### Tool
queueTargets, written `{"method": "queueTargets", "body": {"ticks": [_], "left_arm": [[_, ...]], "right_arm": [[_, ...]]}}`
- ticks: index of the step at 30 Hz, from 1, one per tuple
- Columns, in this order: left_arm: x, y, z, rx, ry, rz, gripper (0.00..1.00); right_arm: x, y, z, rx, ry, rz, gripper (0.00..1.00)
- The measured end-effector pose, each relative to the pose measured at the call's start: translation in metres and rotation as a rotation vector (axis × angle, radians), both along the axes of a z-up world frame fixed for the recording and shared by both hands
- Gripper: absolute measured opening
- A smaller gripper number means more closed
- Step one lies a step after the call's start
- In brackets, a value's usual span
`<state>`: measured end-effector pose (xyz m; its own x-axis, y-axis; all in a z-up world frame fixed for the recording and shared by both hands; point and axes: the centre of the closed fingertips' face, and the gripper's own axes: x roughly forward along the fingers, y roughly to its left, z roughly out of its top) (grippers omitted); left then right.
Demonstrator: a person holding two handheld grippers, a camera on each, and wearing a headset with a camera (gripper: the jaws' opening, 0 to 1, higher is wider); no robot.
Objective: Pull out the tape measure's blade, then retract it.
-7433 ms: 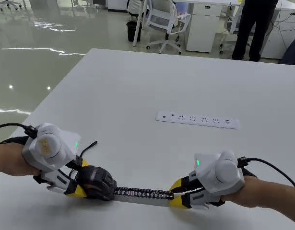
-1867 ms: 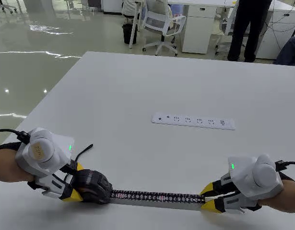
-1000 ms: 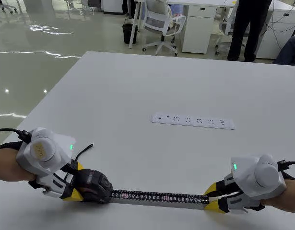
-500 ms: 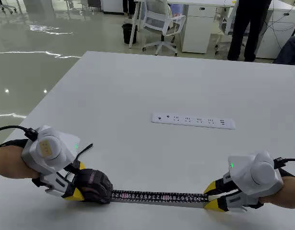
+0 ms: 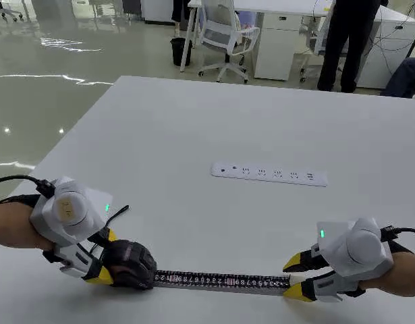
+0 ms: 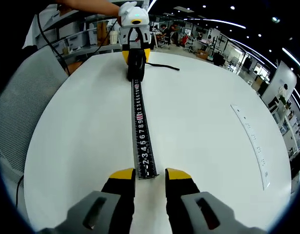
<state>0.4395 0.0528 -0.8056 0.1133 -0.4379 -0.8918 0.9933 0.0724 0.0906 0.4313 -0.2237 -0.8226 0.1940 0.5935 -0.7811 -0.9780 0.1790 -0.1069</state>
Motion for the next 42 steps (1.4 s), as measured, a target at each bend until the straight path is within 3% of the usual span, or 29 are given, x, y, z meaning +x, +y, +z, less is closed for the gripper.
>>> {"method": "queueTargets", "body": {"ticks": [6,22,34,42], "left_arm": [[-0.006,0.008,0.004,-0.009,0.009,0.040,0.35],[-0.016,0.024,0.021,-0.054,-0.017,0.178,0.43],[-0.031,0.025,0.035,-0.122,-0.035,0.301,0.52],[-0.043,0.019,0.043,-0.190,-0.042,0.402,0.59]], "right_arm": [[-0.004,-0.001,0.003,-0.005,0.004,-0.023,0.30],[-0.017,-0.011,0.025,0.014,-0.005,-0.141,0.37],[-0.030,-0.020,0.039,0.048,-0.024,-0.257,0.43],[-0.041,-0.024,0.045,0.070,-0.026,-0.353,0.51]]}}
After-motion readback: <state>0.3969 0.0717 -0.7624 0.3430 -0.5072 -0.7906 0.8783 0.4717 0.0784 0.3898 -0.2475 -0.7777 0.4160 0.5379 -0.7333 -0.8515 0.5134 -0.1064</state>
